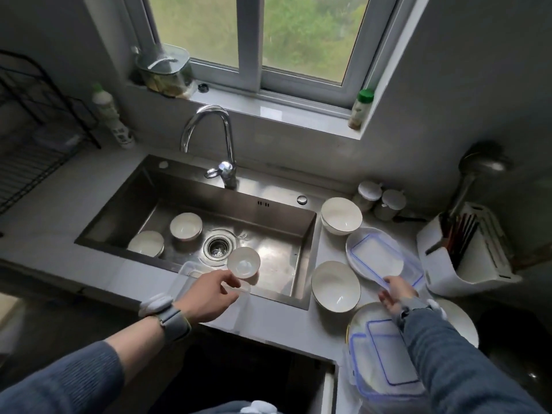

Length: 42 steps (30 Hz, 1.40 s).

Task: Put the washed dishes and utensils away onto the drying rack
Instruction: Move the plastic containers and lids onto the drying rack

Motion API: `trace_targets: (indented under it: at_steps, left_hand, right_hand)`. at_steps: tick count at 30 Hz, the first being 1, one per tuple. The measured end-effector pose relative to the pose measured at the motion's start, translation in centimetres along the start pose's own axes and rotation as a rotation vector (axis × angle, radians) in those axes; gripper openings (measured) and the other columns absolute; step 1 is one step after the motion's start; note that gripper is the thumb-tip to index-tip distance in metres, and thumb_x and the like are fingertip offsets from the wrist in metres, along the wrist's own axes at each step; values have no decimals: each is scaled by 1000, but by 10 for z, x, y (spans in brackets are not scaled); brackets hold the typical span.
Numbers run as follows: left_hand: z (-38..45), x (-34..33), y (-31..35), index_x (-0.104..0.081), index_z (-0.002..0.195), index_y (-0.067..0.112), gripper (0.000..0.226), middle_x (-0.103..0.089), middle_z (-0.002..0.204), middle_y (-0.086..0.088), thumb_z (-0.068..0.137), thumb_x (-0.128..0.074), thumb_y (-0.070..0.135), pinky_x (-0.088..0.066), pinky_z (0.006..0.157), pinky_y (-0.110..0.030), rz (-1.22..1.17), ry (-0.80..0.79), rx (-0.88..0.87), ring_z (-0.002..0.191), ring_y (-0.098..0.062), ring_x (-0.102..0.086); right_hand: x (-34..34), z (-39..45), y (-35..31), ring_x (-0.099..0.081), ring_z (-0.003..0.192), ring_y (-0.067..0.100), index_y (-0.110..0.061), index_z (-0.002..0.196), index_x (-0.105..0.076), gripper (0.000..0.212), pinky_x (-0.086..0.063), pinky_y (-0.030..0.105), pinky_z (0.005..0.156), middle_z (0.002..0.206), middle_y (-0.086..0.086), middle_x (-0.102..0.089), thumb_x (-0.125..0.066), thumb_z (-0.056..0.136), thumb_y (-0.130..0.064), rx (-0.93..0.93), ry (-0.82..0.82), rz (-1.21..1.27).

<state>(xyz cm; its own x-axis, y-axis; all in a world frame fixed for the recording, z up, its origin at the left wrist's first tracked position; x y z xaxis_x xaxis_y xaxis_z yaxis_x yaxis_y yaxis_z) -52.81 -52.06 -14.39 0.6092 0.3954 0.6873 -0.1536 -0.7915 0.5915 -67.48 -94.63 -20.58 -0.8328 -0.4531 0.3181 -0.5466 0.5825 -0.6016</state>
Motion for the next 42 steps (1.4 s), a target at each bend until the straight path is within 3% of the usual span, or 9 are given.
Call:
trace_targets:
  at_steps: [7, 10, 16, 21, 27, 32, 35, 38, 42]
  left_hand:
    - [6, -12, 16, -70, 102, 30, 13, -69, 101, 17, 89, -67, 29, -42, 65, -8, 1, -20, -51, 78, -1, -65]
    - [13, -20, 34, -69, 103, 31, 14, -69, 104, 18, 90, -68, 27, -42, 68, -8, 7, -56, -112, 80, -3, -66]
    - [24, -33, 61, -68, 95, 35, 13, -64, 92, 20, 84, -69, 28, -56, 85, -33, -9, -62, -243, 81, -5, -65]
    - [26, -35, 79, -65, 116, 27, 30, -60, 108, 15, 87, -71, 24, -53, 87, -29, -7, 1, -311, 82, -3, -65]
    - [27, -1, 76, -40, 151, 28, 81, -43, 149, 12, 80, -82, 28, -41, 108, -28, -91, 264, -411, 126, -8, -47]
    - [9, 40, 42, -74, 105, 30, 22, -70, 102, 24, 85, -79, 39, -55, 89, -38, -174, 472, -401, 99, -4, -65]
    - [0, 61, 15, -71, 101, 23, 19, -74, 91, 9, 92, -74, 40, -61, 78, -40, -356, 506, -310, 85, -13, -73]
    - [-15, 81, -4, -68, 103, 4, 14, -76, 90, -9, 97, -69, 17, -63, 79, -36, -585, 514, -214, 83, -22, -74]
    - [-21, 86, -40, -67, 105, 3, 15, -76, 86, -9, 100, -64, 16, -61, 67, -31, -759, 460, -37, 75, -20, -73]
  right_hand:
    - [15, 11, 2, -46, 49, 8, -14, 116, -60, 22, -41, 14, 33, 71, 2, -50, -64, 95, -16, -4, -15, 321]
    - [21, -3, -6, -47, 43, 5, -14, 94, -70, 5, -41, 13, 34, 68, 1, -54, -65, 94, -13, 140, 76, 426]
    - [35, -35, -31, -44, 30, 7, -6, 93, -70, 29, -32, 16, 31, 63, 8, -54, -43, 84, 0, 226, 150, 487]
    - [28, -89, -45, -45, 33, 8, -13, 77, -74, 22, -35, 15, 35, 59, 9, -55, -53, 79, -7, 346, 154, 467]
    - [-19, -137, -46, -42, 51, 14, -7, 84, -72, 22, -34, 24, 46, 62, 5, -50, -50, 84, -7, 377, -234, 280]
    - [-83, -169, -31, -50, 57, 15, -5, 101, -71, 26, -45, 23, 52, 72, 6, -56, -47, 91, -10, 267, -591, 114]
    - [-108, -181, -17, -62, 62, 18, -13, 112, -69, 23, -55, 25, 55, 84, 11, -66, -52, 99, -21, 256, -745, -8]
    - [-132, -190, 3, -64, 62, 20, -19, 119, -68, 25, -54, 28, 58, 83, 10, -67, -56, 99, -27, 394, -789, -278]
    - [-153, -192, 39, -71, 89, 27, -27, 125, -61, 39, -57, 29, 60, 104, -1, -66, -70, 90, -42, 540, -808, -586]
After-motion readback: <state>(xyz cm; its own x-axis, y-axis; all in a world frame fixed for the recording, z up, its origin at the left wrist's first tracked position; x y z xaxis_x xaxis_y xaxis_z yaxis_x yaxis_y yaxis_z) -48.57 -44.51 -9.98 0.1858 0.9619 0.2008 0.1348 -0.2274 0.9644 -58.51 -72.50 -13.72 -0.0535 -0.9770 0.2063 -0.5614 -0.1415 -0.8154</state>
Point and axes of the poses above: each hand's wrist, its own z-axis towards the middle knuckle, its own x-axis out of the back of the hand, y = z × x, the point moved 1 cm from there along z, towards the middle knuckle
